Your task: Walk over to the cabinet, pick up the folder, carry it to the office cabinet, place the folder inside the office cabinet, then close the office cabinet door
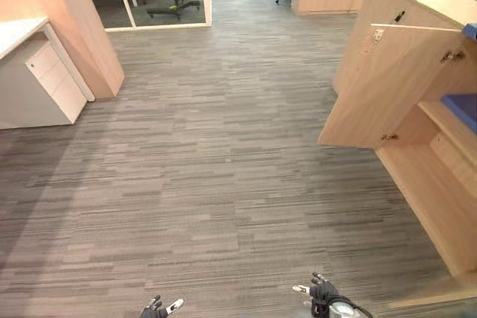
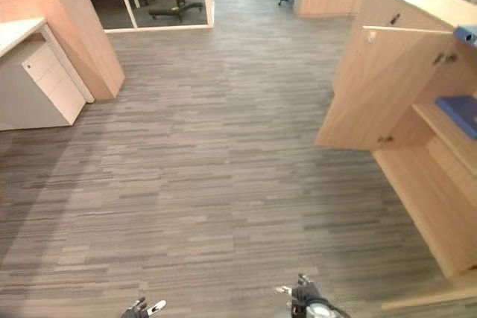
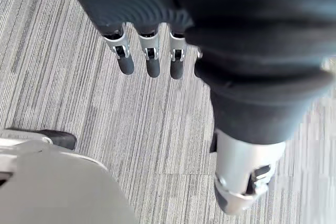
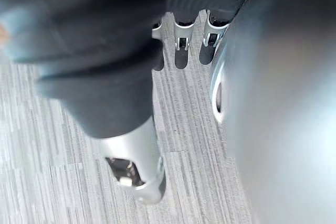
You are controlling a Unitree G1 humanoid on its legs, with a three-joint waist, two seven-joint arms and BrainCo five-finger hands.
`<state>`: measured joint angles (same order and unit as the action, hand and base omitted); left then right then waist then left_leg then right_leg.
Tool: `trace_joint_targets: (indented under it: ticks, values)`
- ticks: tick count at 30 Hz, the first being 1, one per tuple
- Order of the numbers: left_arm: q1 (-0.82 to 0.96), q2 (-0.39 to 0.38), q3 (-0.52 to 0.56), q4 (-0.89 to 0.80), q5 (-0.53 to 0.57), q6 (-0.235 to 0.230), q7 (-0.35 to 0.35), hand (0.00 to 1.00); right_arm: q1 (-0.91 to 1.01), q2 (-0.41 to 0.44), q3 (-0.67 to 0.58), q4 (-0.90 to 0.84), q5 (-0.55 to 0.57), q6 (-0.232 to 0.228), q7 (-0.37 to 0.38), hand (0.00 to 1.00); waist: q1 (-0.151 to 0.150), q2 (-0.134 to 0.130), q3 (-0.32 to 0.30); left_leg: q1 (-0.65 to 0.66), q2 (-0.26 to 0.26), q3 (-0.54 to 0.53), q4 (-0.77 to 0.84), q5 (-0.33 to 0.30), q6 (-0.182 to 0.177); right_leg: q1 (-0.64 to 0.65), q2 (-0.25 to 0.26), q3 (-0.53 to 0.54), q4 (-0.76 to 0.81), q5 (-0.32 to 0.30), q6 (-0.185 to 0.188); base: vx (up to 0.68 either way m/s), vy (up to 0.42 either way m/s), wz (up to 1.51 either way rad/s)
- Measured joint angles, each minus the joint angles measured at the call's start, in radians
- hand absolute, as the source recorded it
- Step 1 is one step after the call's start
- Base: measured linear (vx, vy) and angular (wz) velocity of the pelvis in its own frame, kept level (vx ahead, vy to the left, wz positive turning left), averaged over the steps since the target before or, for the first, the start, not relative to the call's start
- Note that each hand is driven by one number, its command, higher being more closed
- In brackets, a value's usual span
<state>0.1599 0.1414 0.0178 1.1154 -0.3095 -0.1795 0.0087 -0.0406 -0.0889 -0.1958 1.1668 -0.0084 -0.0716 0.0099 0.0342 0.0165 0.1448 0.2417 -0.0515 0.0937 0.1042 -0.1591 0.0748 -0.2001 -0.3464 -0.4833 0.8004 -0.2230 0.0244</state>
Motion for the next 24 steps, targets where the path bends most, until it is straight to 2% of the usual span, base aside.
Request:
trace_joint_targets:
  ticks: [2,3,4,5,6,7,8,11,12,14,15,16,17,18,19,21,22,23,24]
  values:
    - [-0.006,-0.001,0.006,0.015,-0.018,0.002,0.0,0.0,-0.013,0.005,0.0,-0.001,0.022,-0.002,0.0,0.0,-0.011,0.0,0.01,0.023,0.017,-0.009,-0.011,-0.003,0.004,-0.032,0.066,-0.035,-0.178,0.011,-0.002,0.21,-0.151,0.21]
    - [-0.008,-0.002,0.013,0.018,-0.018,0.003,0.0,0.0,-0.02,0.011,0.0,0.001,0.029,-0.003,-0.001,0.0,-0.015,-0.003,0.013,0.043,0.024,-0.016,-0.037,-0.006,0.0,-0.047,0.111,-0.037,-0.355,0.075,0.004,0.21,-0.227,0.51]
    - [-0.009,-0.002,0.025,0.017,-0.017,0.002,0.0,0.0,-0.022,0.015,0.0,0.003,0.03,-0.004,-0.001,0.0,-0.022,-0.011,0.015,0.067,0.024,-0.034,-0.061,-0.03,-0.019,-0.055,0.128,-0.036,-0.499,0.158,-0.003,0.14,-0.166,0.59]
    - [-0.01,-0.006,0.033,0.017,-0.017,0.003,0.0,0.0,-0.026,0.014,-0.003,0.004,0.03,-0.005,-0.001,0.0,-0.027,-0.015,0.018,0.082,0.027,-0.041,-0.07,-0.055,-0.03,-0.06,0.134,-0.03,-0.523,0.228,-0.02,0.24,-0.232,0.6]
    - [-0.011,-0.019,0.062,0.019,-0.011,0.007,0.0,0.0,-0.028,0.014,-0.012,0.011,0.027,-0.003,0.0,0.0,-0.016,-0.018,0.022,0.107,0.04,-0.052,-0.079,-0.075,-0.044,-0.058,0.143,-0.032,-0.513,0.308,-0.077,0.31,-0.229,0.29]
    - [-0.01,-0.038,0.091,0.021,-0.005,0.01,-0.001,0.0,-0.032,0.005,-0.022,0.012,0.027,0.0,0.002,0.0,-0.013,0.009,0.019,0.108,0.072,-0.05,-0.08,-0.076,-0.045,-0.058,0.167,-0.042,-0.49,0.263,-0.076,0.38,-0.274,0.13]
    - [-0.007,-0.043,0.107,0.024,-0.002,0.014,-0.002,0.0,-0.032,0.003,-0.026,0.015,0.026,0.002,0.003,0.0,-0.014,0.015,0.018,0.11,0.083,-0.05,-0.078,-0.076,-0.045,-0.059,0.175,-0.044,-0.474,0.244,-0.088,0.33,-0.224,-0.05]
    - [-0.008,-0.049,0.15,0.042,0.029,0.026,-0.006,0.0,-0.023,0.005,-0.099,0.034,0.03,0.009,0.008,0.0,-0.028,0.017,0.019,0.129,0.157,-0.052,-0.01,-0.106,-0.095,-0.013,0.238,-0.069,-0.433,0.162,-0.099,0.3,-0.24,-0.02]
    - [-0.007,-0.047,0.17,0.052,0.03,0.026,-0.01,0.0,-0.011,0.009,-0.1,0.041,0.029,0.009,0.009,0.0,-0.028,0.014,0.016,0.121,0.177,-0.05,0.08,-0.112,-0.105,0.023,0.264,-0.073,-0.444,0.137,-0.098,0.34,-0.295,-0.12]
    - [-0.003,-0.055,0.204,0.052,0.029,0.028,-0.012,0.0,0.01,0.01,-0.137,0.044,0.031,0.009,0.009,0.0,-0.031,0.013,0.004,0.031,0.205,-0.05,0.331,-0.106,-0.117,0.086,0.309,-0.068,-0.516,0.127,-0.098,0.31,-0.248,-0.23]
    - [0.002,-0.059,0.222,0.045,0.026,0.033,-0.015,0.0,0.021,0.005,-0.137,0.044,0.04,0.009,0.01,0.0,-0.034,0.027,-0.006,-0.069,0.239,-0.053,0.562,-0.04,-0.192,0.133,0.355,-0.056,-0.575,0.128,-0.099,0.23,-0.135,-0.35]
    - [0.003,-0.063,0.226,0.042,0.025,0.036,-0.016,0.0,0.023,0.003,-0.135,0.043,0.047,0.009,0.011,0.0,-0.036,0.033,-0.009,-0.108,0.254,-0.055,0.656,0.009,-0.223,0.155,0.374,-0.046,-0.597,0.128,-0.099,0.38,-0.164,-0.6]
    - [0.01,-0.069,0.231,0.041,0.023,0.037,-0.016,0.0,0.026,-0.003,-0.131,0.044,0.058,0.01,0.011,0.0,-0.034,0.031,-0.007,-0.18,0.285,-0.054,0.823,0.073,-0.247,0.189,0.412,-0.011,-0.635,0.131,-0.103,0.27,-0.061,-0.57]
    - [0.01,-0.072,0.234,0.039,0.02,0.038,-0.016,0.0,0.027,-0.004,-0.128,0.045,0.063,0.012,0.012,0.0,-0.031,0.04,-0.006,-0.218,0.297,-0.044,0.898,0.06,-0.235,0.202,0.428,0.006,-0.648,0.134,-0.109,0.34,-0.039,-0.74]
    - [0.009,-0.079,0.237,0.03,0.012,0.039,-0.016,0.0,0.024,-0.01,-0.132,0.05,0.067,0.017,0.011,0.0,-0.026,0.046,0.0,-0.269,0.307,-0.032,0.984,0.018,-0.218,0.224,0.448,0.041,-0.662,0.138,-0.106,0.32,-0.003,-0.91]
    - [0.011,-0.083,0.245,0.003,0.001,0.041,-0.015,0.0,0.01,-0.018,-0.132,0.08,0.067,0.032,0.009,0.0,0.002,0.032,0.014,-0.388,0.276,-0.017,1.026,-0.079,-0.166,0.284,0.466,0.142,-0.7,0.138,-0.106,0.32,0.035,-1.21]
    - [0.011,-0.083,0.243,-0.006,0.002,0.041,-0.015,0.0,0.007,-0.021,-0.13,0.088,0.066,0.033,0.009,0.0,0.008,0.031,0.019,-0.415,0.261,-0.022,1.001,-0.097,-0.155,0.302,0.466,0.17,-0.709,0.138,-0.106,0.24,0.083,-1.28]
    - [0.012,-0.083,0.234,-0.015,0.003,0.04,-0.014,0.0,0.006,-0.025,-0.125,0.095,0.066,0.034,0.009,0.0,0.019,0.032,0.023,-0.455,0.236,-0.045,0.896,-0.126,-0.15,0.334,0.464,0.225,-0.725,0.135,-0.1,0.2,0.134,-1.33]
    - [0.018,-0.085,0.232,-0.026,0.004,0.04,-0.013,0.0,0.005,-0.023,-0.117,0.093,0.066,0.034,0.009,0.0,0.024,0.032,0.027,-0.47,0.208,-0.097,0.708,-0.133,-0.148,0.355,0.458,0.272,-0.727,0.123,-0.087,0.19,0.167,-1.36]
